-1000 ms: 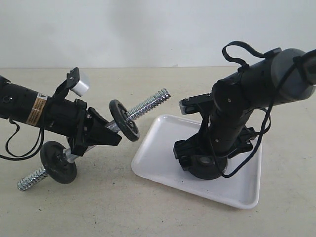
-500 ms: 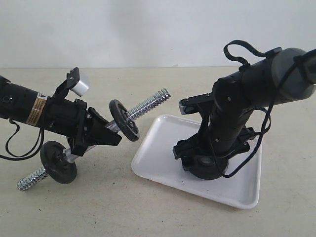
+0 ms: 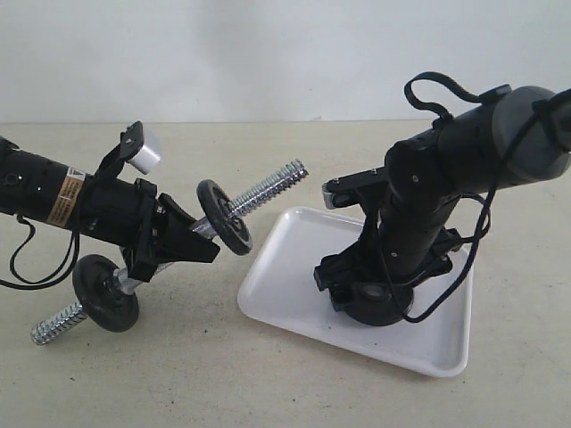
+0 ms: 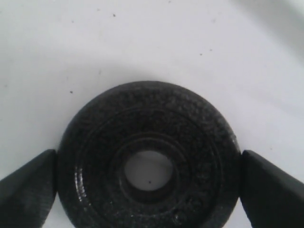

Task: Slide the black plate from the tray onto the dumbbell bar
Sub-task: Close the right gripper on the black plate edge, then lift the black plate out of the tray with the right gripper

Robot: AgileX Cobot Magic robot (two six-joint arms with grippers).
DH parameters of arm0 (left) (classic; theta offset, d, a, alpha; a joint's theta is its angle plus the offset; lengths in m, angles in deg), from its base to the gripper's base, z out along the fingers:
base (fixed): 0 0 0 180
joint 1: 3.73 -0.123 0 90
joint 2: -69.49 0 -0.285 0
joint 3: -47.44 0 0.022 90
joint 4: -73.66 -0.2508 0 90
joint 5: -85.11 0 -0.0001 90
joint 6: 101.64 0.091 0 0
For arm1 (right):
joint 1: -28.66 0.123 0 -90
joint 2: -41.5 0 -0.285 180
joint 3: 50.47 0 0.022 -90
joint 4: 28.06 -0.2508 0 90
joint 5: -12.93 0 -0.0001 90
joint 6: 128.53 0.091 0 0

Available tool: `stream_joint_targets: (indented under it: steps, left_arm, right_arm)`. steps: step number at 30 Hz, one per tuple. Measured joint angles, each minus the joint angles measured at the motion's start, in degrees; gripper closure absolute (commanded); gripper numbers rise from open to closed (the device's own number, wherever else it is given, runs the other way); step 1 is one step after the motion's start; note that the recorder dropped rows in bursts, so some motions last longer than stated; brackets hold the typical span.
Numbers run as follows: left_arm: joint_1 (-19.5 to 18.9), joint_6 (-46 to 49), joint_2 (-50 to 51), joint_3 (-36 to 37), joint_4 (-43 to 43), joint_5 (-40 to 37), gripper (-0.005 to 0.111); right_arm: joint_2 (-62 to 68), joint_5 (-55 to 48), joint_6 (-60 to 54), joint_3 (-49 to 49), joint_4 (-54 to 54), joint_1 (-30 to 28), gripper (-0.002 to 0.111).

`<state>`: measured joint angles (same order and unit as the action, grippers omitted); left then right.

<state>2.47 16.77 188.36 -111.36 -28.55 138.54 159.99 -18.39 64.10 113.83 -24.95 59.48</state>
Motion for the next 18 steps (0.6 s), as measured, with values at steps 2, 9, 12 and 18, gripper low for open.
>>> stream_joint_targets:
  steps: [2,9,12,18]
  left_arm:
    - [-0.2,0.0,0.0,0.0,0.0,0.2,0.102]
    - [-1.6,-0.2,0.0,0.0,0.0,0.1,0.102]
    - [-2.2,-0.4,0.0,0.0,0.0,0.2,0.102]
    - [-4.1,-1.7,0.0,0.0,0.0,0.2,0.102]
  right_arm:
    - [-0.6,-0.6,-1.5,-0.5,0.0,0.0,0.107]
    - [-6.9,-0.3,-2.6,-1.0,0.0,-0.1,0.107]
    - [-10.0,1.4,-2.6,-1.0,0.0,-0.1,0.107]
    - [-14.5,1.8,-2.6,-1.0,0.0,-0.1,0.107]
